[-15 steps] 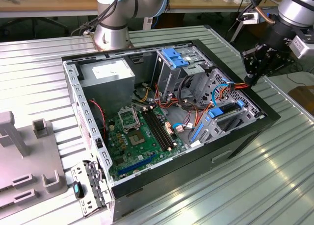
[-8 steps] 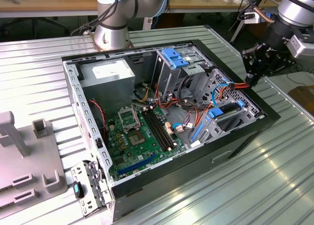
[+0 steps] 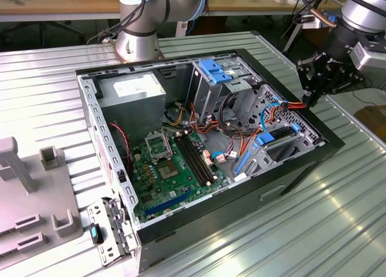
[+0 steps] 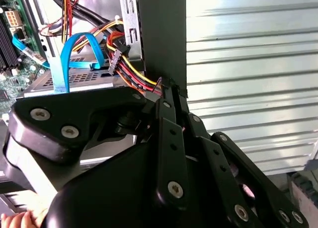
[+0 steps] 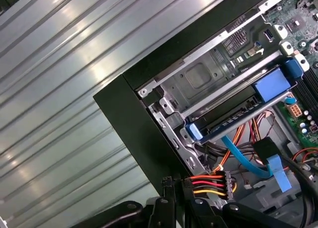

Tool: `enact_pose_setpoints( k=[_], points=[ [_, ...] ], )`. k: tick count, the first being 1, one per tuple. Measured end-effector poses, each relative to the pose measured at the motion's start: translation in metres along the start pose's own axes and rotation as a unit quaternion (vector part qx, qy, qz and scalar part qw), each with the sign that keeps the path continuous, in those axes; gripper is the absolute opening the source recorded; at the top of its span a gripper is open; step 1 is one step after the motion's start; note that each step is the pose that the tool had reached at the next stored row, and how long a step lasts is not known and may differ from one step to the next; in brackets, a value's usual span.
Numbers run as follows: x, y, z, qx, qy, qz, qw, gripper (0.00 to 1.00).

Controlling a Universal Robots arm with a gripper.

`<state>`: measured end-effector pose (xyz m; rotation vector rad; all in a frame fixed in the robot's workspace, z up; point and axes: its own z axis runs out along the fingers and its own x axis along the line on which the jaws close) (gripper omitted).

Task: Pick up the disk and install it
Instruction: 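Insert the first disk wire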

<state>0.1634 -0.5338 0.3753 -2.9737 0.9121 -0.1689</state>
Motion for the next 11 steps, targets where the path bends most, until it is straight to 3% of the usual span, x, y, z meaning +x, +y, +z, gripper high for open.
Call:
enact_pose_setpoints(
  k=[4, 9, 11],
  points=[
    [0.0000, 0.0000, 0.0000, -0.0017, 0.0011, 0.018, 0.9998, 0.17],
    [0.0000, 0.0000, 0.0000, -0.0056, 0.0033, 0.057, 0.9984, 0.17],
    [0.0000, -0.0001, 0.0000, -0.0075, 0.0045, 0.075, 0.9972, 0.17]
  ],
)
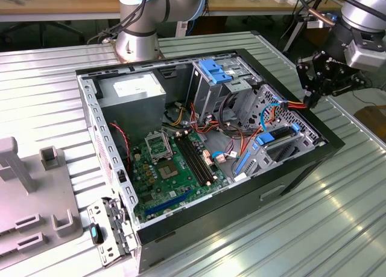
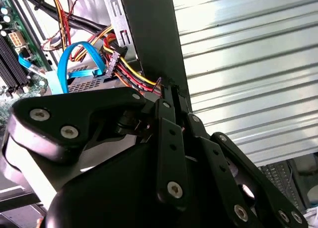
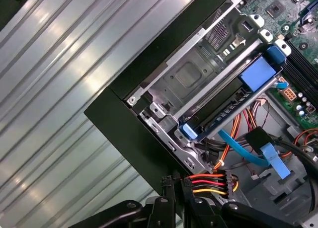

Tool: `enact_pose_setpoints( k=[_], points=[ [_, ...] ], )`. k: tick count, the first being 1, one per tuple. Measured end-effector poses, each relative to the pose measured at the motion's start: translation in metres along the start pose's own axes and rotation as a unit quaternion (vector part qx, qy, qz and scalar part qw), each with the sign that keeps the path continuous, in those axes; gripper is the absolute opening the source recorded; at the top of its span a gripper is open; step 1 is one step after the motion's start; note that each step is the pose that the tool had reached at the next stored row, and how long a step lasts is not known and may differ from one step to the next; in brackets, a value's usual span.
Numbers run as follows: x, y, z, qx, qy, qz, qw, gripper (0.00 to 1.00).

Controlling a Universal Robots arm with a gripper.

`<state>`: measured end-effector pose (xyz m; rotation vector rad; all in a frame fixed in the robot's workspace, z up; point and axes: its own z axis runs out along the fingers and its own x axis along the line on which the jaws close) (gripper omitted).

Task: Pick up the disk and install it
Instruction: 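Insert the first disk wire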

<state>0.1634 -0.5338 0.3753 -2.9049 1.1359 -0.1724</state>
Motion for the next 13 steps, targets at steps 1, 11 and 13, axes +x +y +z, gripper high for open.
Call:
enact_pose_setpoints(
  k=[1, 11, 13],
  points=[
    [0.0000, 0.0000, 0.0000, -0.0010, 0.0007, 0.009, 1.0000, 0.17],
    [0.0000, 0.0000, 0.0001, -0.0061, 0.0036, 0.060, 0.9981, 0.17],
    [0.0000, 0.0000, 0.0001, -0.0071, 0.0042, 0.071, 0.9974, 0.17]
  ],
)
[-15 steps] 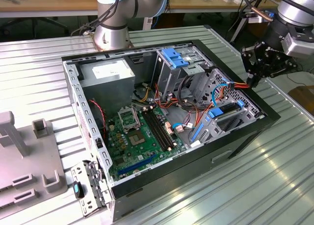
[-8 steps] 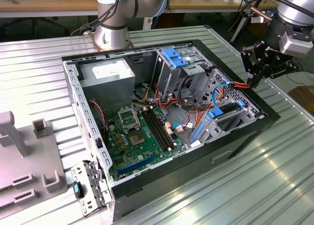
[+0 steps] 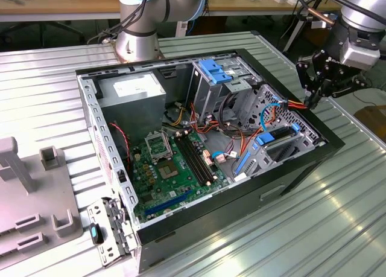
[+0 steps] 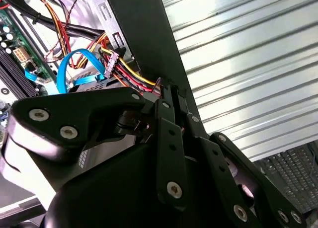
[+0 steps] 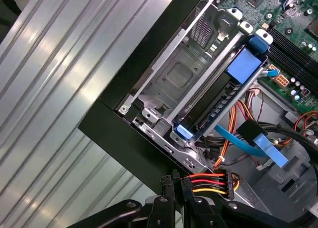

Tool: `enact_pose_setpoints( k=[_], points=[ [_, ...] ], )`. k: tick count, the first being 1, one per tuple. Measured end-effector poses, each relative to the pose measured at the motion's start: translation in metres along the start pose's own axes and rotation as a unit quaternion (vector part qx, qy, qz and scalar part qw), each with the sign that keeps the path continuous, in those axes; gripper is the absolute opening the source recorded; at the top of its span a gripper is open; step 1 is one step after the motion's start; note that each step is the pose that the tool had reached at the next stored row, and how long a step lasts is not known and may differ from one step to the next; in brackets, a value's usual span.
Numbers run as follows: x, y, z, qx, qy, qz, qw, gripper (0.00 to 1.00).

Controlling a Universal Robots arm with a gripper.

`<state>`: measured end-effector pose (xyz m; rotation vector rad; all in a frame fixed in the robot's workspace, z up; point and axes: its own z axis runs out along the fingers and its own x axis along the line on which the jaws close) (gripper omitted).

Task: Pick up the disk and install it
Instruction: 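Insert the first disk wire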

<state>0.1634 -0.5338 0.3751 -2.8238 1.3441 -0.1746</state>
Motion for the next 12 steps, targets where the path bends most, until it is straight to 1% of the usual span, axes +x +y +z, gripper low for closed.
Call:
enact_pose_setpoints(
  k=[2, 3, 4, 6, 7, 9, 10, 11, 12],
  points=[
    [0.0000, 0.0000, 0.0000, -0.0012, 0.0007, 0.012, 0.9999, 0.17],
    [0.0000, 0.0000, 0.0000, -0.0023, 0.0014, 0.024, 0.9997, 0.17],
    [0.0000, 0.0000, 0.0000, -0.0040, 0.0024, 0.042, 0.9991, 0.17],
    [0.0000, 0.0000, 0.0001, -0.0056, 0.0032, 0.057, 0.9984, 0.17],
    [0.0000, 0.0000, 0.0001, -0.0067, 0.0039, 0.069, 0.9976, 0.17],
    [0.0000, 0.0000, 0.0000, -0.0080, 0.0046, 0.082, 0.9966, 0.17],
    [-0.0001, 0.0001, 0.0000, -0.0087, 0.0051, 0.090, 0.9959, 0.17],
    [-0.0013, 0.0015, -0.0003, -0.0089, 0.0052, 0.091, 0.9958, 0.17],
    [-0.0037, 0.0045, -0.0006, -0.0090, 0.0052, 0.092, 0.9957, 0.17]
  ],
)
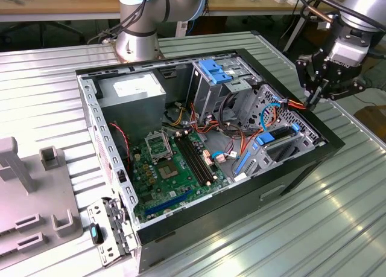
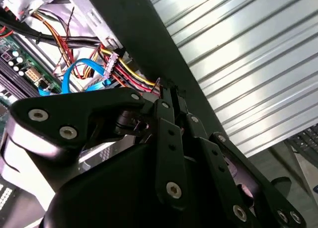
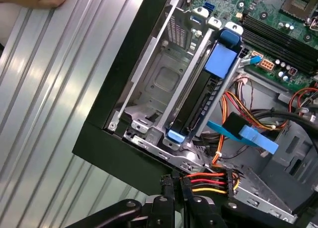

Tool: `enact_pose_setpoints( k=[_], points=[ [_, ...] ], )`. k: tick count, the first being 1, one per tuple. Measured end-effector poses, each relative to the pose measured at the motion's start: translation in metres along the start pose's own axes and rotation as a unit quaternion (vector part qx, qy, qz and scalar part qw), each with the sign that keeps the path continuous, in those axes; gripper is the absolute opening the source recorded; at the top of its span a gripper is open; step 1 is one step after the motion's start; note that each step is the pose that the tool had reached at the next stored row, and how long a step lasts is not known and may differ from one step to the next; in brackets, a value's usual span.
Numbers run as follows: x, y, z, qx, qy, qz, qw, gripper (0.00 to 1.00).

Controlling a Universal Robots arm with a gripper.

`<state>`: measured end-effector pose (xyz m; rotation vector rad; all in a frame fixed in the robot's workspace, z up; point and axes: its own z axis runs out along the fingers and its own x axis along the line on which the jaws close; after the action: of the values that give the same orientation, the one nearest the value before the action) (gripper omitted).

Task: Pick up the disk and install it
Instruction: 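Insert the first disk wire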

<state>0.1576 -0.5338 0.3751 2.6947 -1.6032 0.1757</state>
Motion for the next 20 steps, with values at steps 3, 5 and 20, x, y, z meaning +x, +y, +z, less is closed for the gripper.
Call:
enact_pose_setpoints(
  k=[3, 5, 20],
  points=[
    [-0.0044, 0.0083, -0.0009, -0.0001, 0.0001, 0.001, 1.0000, 0.17],
    [-0.0071, 0.0131, -0.0012, -0.0002, 0.0001, 0.003, 1.0000, 0.17],
    [-0.0074, 0.0169, -0.0006, -0.0139, 0.0052, 0.118, 0.9929, 0.17]
  ],
)
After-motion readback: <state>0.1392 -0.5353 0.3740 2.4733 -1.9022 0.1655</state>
